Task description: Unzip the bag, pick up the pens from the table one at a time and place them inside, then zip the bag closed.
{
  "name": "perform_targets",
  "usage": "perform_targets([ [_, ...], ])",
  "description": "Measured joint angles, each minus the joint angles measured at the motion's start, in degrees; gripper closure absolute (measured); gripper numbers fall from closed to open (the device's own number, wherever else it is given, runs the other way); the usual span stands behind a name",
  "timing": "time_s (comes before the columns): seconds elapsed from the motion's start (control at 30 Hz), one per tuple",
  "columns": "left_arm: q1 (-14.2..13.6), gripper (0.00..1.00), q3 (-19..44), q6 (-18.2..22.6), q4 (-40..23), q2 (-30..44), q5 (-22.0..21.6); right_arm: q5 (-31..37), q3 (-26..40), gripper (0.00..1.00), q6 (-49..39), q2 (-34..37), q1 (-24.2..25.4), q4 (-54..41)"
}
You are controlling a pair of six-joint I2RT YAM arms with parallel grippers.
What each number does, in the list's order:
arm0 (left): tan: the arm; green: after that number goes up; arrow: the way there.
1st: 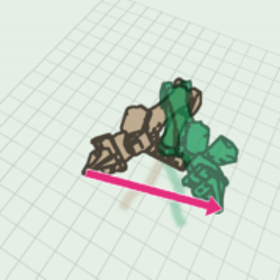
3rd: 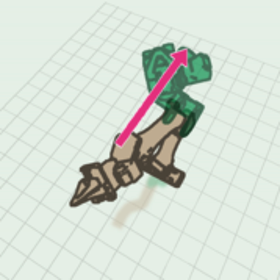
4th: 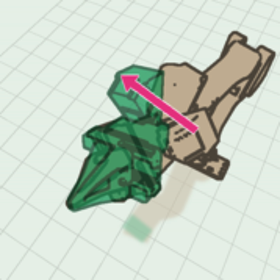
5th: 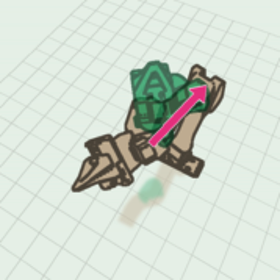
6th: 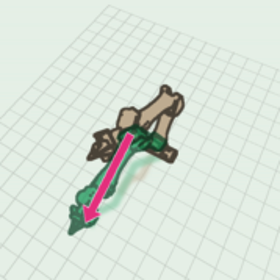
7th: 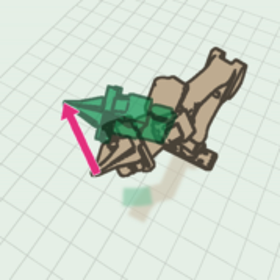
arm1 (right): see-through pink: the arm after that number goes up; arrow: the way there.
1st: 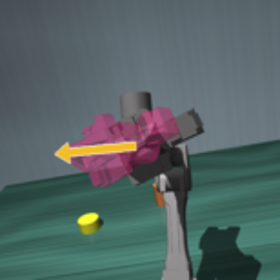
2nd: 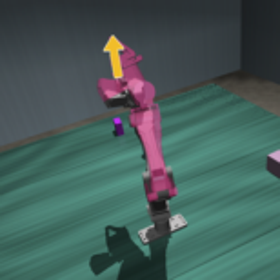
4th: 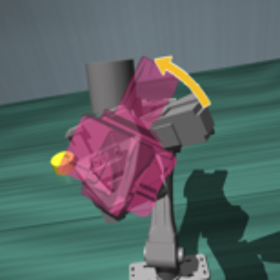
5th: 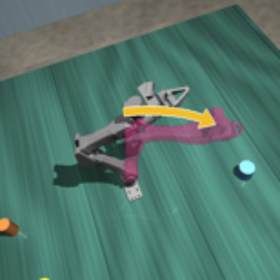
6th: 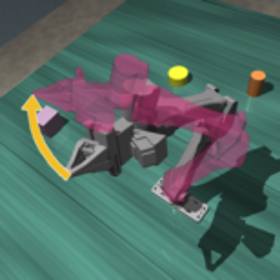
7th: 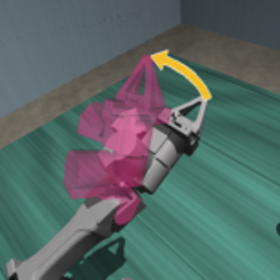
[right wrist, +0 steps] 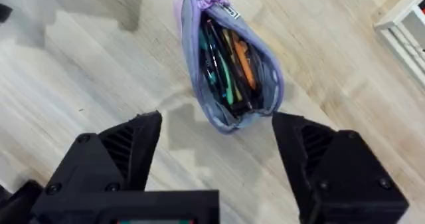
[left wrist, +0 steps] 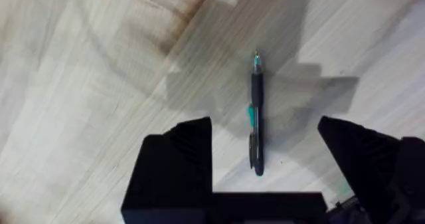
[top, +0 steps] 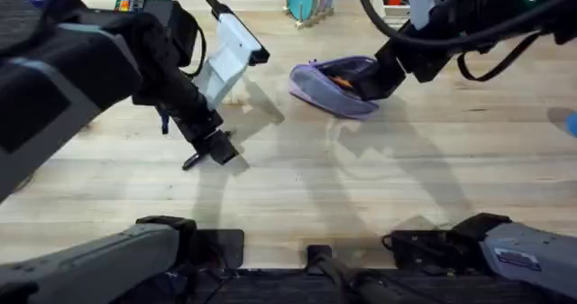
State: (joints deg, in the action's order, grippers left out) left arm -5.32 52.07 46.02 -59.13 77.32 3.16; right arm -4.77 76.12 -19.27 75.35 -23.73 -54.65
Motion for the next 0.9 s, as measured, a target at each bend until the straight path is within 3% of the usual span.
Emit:
perform_targets([
  [0.33, 0.0, 0.006, -0.2, 0.1, 2.6, 11.2, -1.0, 0.0, 0.0, 0.005, 0.0, 0.0, 0.0, 0.0],
  [0.9, -0.4, 0.005, 2.5, -1.3, 0.8, 14.6, -1.3, 0.0, 0.0, 0.005, -0.4, 0.0, 0.0, 0.2],
])
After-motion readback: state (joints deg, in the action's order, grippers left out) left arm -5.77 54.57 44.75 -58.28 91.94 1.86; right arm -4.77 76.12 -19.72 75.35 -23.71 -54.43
